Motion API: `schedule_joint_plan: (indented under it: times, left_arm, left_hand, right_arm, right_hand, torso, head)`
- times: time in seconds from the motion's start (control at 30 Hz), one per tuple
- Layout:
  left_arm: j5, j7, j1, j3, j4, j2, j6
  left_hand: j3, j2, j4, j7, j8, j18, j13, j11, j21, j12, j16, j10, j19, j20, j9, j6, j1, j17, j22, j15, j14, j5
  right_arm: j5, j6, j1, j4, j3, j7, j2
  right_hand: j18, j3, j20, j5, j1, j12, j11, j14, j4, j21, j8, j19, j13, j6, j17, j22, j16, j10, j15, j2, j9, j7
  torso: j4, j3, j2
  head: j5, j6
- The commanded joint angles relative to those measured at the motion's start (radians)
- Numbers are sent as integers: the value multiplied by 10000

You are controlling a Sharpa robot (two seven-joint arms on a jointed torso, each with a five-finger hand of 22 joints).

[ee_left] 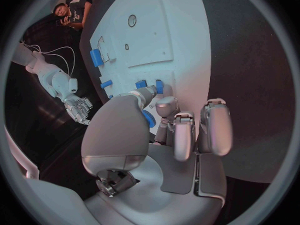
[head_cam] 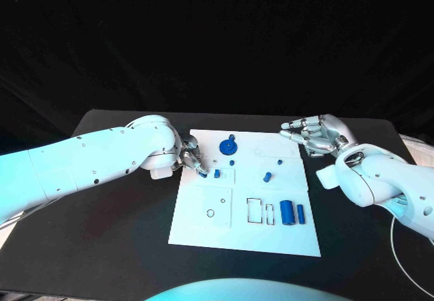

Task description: Assemble the parts on the task board

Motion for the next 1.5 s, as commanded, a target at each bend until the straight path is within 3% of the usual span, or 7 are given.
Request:
schedule_joint_plan:
  times: [0.03, 0.23, 0.73, 1.33, 1.5]
  left_arm:
    - [-6, -59, -33, -30, -5, 63, 459]
    - [-223, -84, -31, -30, -82, 161, 380]
    - [-304, -102, -29, -30, -247, 346, 321]
    - [-547, -183, -29, -29, -162, 300, 771]
    - [-605, -213, -28, -28, -207, 290, 736]
  left_hand:
    - [1146, 29, -1010, -146, 88, -209, 209, -57, 111, 186, 31, 186, 365, -18, -47, 308, -369, 2629, 1521, -1, 1050, 77]
    - [976, 72, -804, -234, 58, -229, 367, -126, 191, 310, 31, 298, 409, -76, -135, 497, -862, 2629, 1591, -62, 1050, 101]
    - [811, 122, -711, -280, 28, -247, 483, -165, 255, 393, 31, 374, 442, -116, -207, 642, -1168, 2629, 1648, -98, 1050, 96]
    - [271, 71, -541, -325, -29, -256, 592, -198, 277, 450, 31, 440, 458, -148, -322, 841, -1669, 2629, 1689, -126, 1050, 76]
    - [-142, 85, -305, -318, -50, -261, 610, -193, 286, 450, 31, 454, 466, -149, -373, 934, -2025, 2629, 1710, -122, 1050, 52]
  right_arm:
    - [-83, 118, -6, 26, 0, 47, -1]
    - [-89, 120, -6, 40, 0, 35, -9]
    - [-90, 104, -5, 80, 0, 62, -42]
    - [-90, -30, -4, 126, 0, 247, -122]
    - [-65, 14, -4, 131, 0, 291, -134]
  right_hand:
    - [-40, -25, 15, -27, -7, -23, 28, 650, -24, -45, 16, -49, -10, 17, 947, 5, -55, -50, 14, 104, 9, -14]
    - [-40, -28, 15, -27, -6, -22, 28, 650, -27, -46, 17, -49, -10, 18, 944, 4, -58, -49, 14, 108, 10, -14]
    - [-39, -34, 15, -19, -10, -24, 28, 650, -27, -47, 17, -50, -13, 19, 945, 3, -57, -50, 14, 112, 10, -14]
    - [-43, -33, 15, 21, -3, -15, 27, 653, -33, -37, 19, -40, -9, 21, 956, 21, -50, -45, 14, 131, 11, -15]
    - [-39, -98, 14, 117, -52, -49, 31, 648, -33, -50, 14, -51, -37, 12, 932, 1, -72, -62, 14, 98, 10, -14]
  torso:
    - [-1, 2, 6]
    - [-7, -3, 12]
    - [8, -3, 9]
    - [12, -22, 10]
    - [8, -22, 8]
  head:
    - [-5, 19]
    - [-2, 20]
    - [-21, 4]
    - [-46, -15]
    - [-45, -23]
